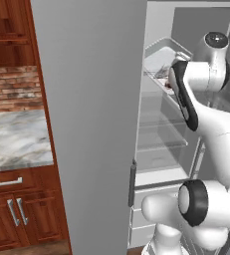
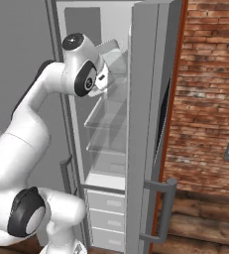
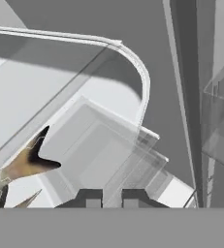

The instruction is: Place the tupperware containing the fish and mushroom meal in the microwave. Close the microwave door and press the start button to reheat the meal.

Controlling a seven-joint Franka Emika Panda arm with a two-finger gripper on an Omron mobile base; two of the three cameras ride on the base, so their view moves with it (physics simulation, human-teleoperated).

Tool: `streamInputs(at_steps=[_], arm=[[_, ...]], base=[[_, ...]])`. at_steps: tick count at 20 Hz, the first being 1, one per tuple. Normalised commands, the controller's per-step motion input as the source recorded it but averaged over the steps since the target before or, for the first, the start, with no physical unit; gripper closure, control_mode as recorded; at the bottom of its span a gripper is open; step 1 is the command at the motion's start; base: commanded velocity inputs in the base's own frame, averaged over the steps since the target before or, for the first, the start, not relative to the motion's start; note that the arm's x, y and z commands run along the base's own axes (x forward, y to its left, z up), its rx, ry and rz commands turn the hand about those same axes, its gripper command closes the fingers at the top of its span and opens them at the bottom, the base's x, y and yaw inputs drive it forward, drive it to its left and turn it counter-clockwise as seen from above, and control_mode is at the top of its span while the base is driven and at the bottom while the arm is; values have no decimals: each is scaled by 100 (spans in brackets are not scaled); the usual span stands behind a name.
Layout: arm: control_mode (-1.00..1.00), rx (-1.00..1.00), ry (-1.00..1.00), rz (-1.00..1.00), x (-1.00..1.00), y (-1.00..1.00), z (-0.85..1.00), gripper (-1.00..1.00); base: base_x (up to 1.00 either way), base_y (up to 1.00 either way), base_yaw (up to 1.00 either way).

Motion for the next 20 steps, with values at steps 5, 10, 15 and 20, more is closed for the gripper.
streamInputs(at_steps=[5,10,15,20], arm=[[-100,9,-3,-5,-100,1,0,100],[-100,24,0,0,-100,0,-1,100],[-100,26,1,0,-100,5,-7,100],[-100,18,3,0,-97,26,-31,100]], base=[[0,0,0],[0,0,0],[0,0,0],[0,0,0]])
